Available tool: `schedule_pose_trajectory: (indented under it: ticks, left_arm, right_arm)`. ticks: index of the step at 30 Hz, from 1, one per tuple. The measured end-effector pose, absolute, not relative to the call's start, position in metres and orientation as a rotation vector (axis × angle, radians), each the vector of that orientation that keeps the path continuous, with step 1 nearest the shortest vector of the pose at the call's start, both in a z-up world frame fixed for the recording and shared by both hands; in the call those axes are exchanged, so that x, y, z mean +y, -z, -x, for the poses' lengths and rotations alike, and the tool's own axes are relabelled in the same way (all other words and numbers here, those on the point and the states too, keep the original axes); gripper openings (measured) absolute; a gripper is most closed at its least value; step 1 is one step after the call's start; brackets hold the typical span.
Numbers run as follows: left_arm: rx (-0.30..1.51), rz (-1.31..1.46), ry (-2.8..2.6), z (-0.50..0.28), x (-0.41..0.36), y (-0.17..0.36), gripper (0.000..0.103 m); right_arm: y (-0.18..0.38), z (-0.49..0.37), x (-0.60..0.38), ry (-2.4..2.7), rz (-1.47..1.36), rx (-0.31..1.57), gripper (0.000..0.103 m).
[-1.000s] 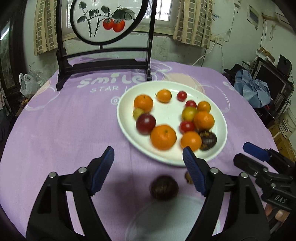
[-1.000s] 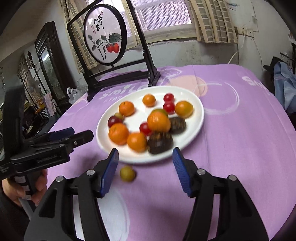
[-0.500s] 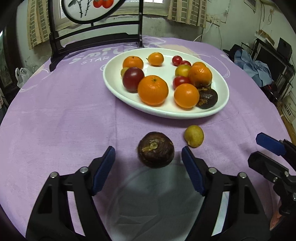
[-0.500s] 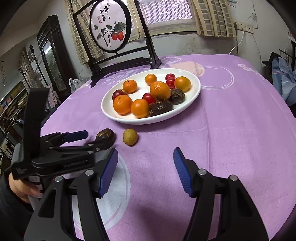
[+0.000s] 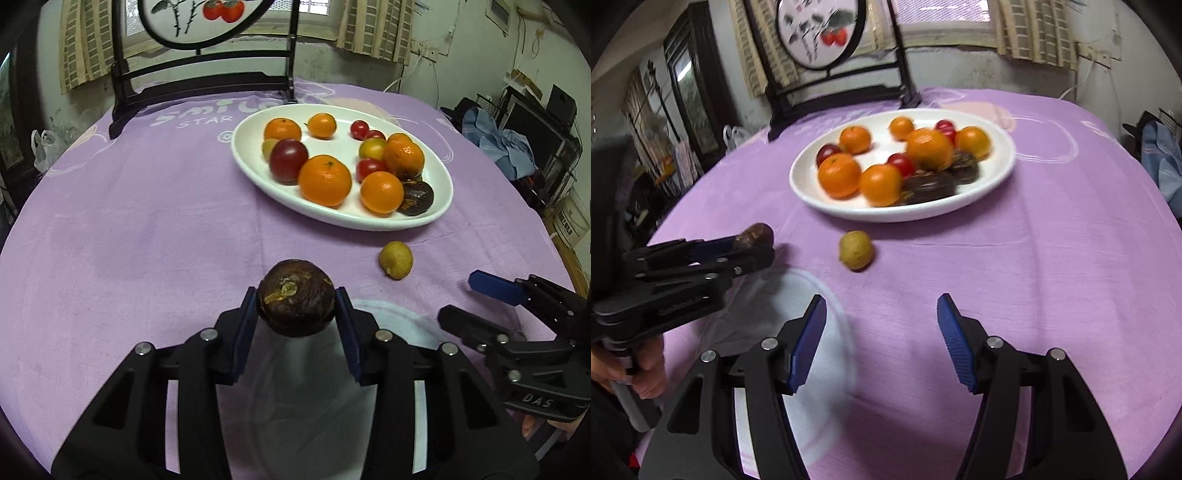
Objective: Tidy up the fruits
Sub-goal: 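Grasp a dark brown fruit with the left tool while the right tool grasps a yellow citrus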
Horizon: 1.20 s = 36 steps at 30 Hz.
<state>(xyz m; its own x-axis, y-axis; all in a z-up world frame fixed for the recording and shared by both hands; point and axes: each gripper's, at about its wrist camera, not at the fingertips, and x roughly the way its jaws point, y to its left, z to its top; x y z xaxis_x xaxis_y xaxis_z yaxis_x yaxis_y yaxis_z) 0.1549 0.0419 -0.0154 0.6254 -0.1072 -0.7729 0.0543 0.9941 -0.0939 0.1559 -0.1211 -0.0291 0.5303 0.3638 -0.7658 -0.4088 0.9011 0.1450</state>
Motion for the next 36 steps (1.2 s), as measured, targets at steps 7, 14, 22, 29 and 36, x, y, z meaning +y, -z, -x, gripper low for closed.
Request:
schedule_pose_trajectory:
  ticks: [7, 14, 22, 29, 36]
  left_arm:
    - [0.916, 0.087, 0.095, -0.161, 0.054, 0.022, 0.043]
    - [0.924, 0.105, 0.085, -0.165, 0.060, 0.023, 0.043]
    - [0.930, 0.094, 0.083, -0.164, 0.058, 0.025, 0.043]
    - [0.906, 0.063, 0.120, -0.155, 0.041, 0.017, 0.043]
    - [0.916, 0.068, 0.128, -0.156, 0.041, 0.019, 0.043]
  right_arm:
    - [0.042, -0.182, -0.080, -0.429, 0.152, 0.921, 0.062]
    - [0.042, -0.196, -0.066, -0.407, 0.167, 0.911, 0.040]
    - [0.026, -0.169, -0.091, -0.445, 0.098, 0.888, 0.030]
    - [0.013, -0.143, -0.125, -0.457, 0.069, 0.866, 0.030]
    - [0.023, -0.158, -0.121, -0.483, 0.048, 0.906, 0.047]
